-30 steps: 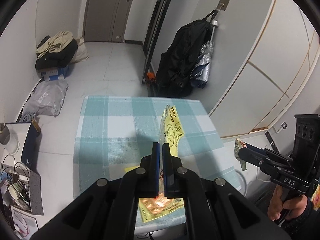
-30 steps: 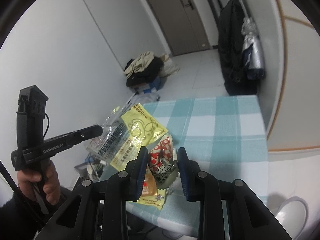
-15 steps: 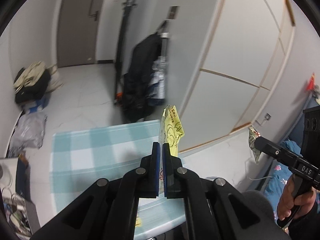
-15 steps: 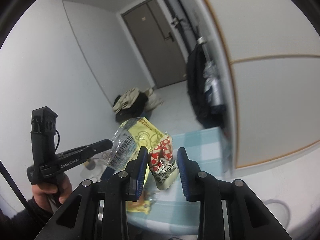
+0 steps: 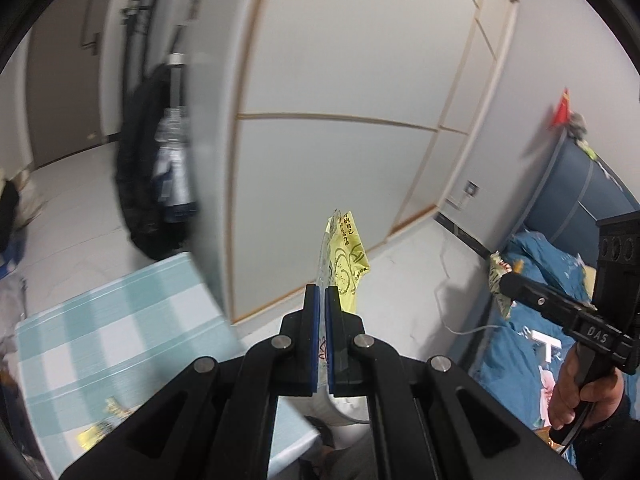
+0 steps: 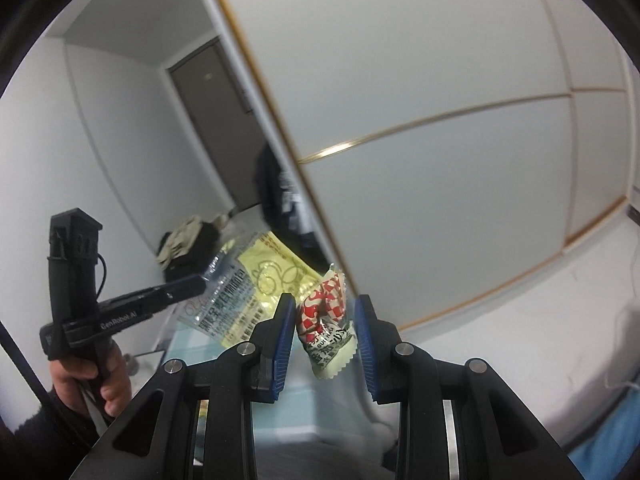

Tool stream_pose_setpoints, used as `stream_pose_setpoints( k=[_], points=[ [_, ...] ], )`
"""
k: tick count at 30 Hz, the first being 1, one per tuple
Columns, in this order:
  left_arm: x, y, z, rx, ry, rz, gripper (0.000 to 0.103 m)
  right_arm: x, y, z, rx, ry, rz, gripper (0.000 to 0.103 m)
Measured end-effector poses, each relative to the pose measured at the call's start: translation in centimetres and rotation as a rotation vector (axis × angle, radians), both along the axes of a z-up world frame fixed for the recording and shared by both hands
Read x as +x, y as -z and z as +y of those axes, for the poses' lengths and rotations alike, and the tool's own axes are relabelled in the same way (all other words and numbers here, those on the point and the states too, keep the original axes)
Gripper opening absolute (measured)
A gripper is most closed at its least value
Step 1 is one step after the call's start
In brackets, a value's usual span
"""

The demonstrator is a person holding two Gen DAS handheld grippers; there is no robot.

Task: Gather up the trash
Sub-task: 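Carry the yellow wrapper in the left gripper and red wrapper in the right gripper to the bin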

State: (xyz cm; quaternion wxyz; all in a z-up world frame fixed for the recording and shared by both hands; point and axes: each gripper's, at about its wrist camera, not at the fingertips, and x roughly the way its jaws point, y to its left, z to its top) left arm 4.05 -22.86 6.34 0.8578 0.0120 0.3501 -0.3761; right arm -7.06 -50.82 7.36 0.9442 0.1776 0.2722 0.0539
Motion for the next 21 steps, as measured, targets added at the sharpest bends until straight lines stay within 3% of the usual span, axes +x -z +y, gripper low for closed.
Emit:
stream_pose_setpoints(
  k=[7, 15, 21],
  points=[
    [-0.5, 2.7, -6.9, 0.091, 0.143, 0.048, 0.000, -1.0, 4.7, -6.0, 0.042, 0.106, 0.103, 0.029],
    [-0.3, 9.4, -14.7, 0.277, 0.308, 0.126, 0.000, -0.1, 11.2, -11.0, 0.111, 0.173, 0.245, 0.029],
    [0.4, 14.2, -18.2, 0.397, 0.394, 0.190, 0.000, 0.5, 17.4, -12.6, 0.182, 0.194, 0.365, 0.029]
  ],
)
